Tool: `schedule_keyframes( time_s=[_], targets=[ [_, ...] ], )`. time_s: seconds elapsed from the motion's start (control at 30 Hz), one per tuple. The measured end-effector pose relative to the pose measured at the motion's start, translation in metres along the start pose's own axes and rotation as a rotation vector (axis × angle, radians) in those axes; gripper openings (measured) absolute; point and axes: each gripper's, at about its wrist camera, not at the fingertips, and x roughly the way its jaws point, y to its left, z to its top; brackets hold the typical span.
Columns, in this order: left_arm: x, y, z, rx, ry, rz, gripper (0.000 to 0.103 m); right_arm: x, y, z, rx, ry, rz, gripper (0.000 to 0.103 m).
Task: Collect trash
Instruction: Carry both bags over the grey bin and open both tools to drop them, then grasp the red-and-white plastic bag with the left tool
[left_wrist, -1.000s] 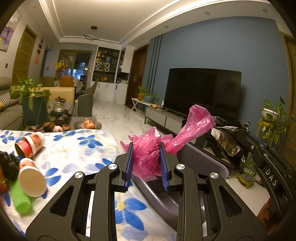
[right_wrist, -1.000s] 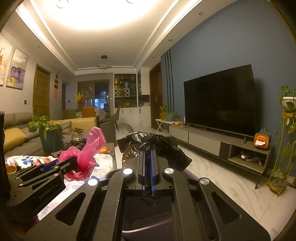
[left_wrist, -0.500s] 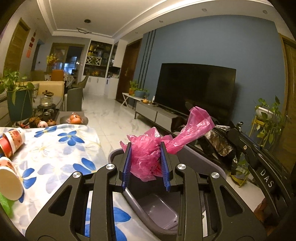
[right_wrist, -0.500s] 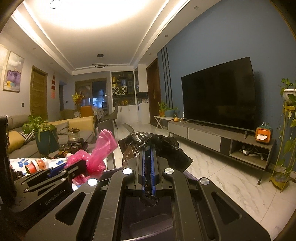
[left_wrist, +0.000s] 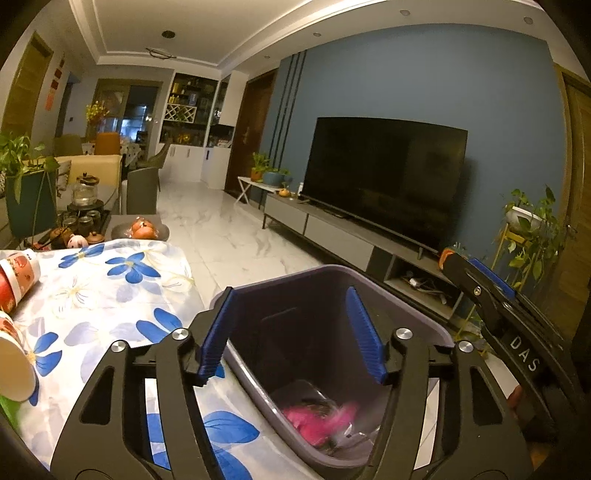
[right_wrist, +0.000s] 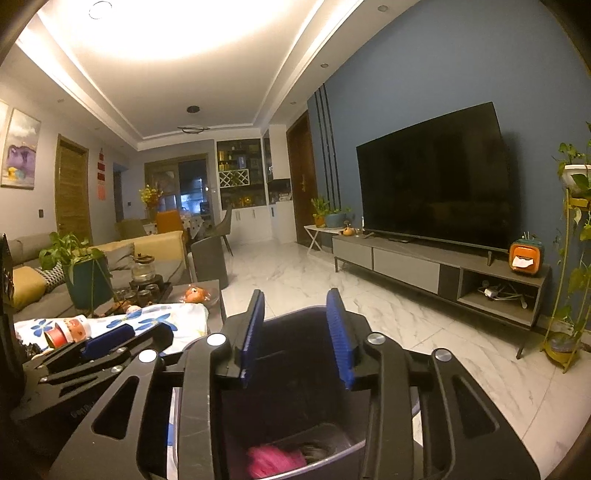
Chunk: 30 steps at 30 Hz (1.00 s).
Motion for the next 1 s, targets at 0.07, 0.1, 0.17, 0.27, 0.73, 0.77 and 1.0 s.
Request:
schedule_keyframes(
  time_s=[0.07,0.1,0.17,0.27,0.73,0.77,1.0],
  targets=[
    [-0.005,0.000,0.000,-0.004,-0.006,0.012,0.066,-0.002,0.001,0.000,-0.003,0.002,0.004,0.042],
    [-0.008,0.000,0.001,-0.006,-0.009,0.019,0.067,-0.004,0.002,0.000,-0.006,0.001,0.004,0.045],
    [-0.016,0.003,0.000,-0.011,-0.020,0.041,0.073,-0.006,0.004,0.000,-0.006,0.002,0.010,0.049],
    [-0.028,0.009,0.000,-0.013,-0.033,0.079,0.076,-0.012,0.009,-0.001,-0.005,0.003,0.029,0.056],
    [-0.126,0.045,-0.018,-0.046,-0.064,0.310,0.080,-0.052,0.040,-0.013,0.005,0.025,0.125,0.067],
    [-0.134,0.050,-0.021,-0.050,-0.066,0.330,0.080,-0.055,0.042,-0.013,0.005,0.027,0.140,0.067],
    [-0.205,0.086,-0.039,-0.040,-0.112,0.535,0.080,-0.078,0.080,-0.023,0.013,0.060,0.254,0.067]
  ],
)
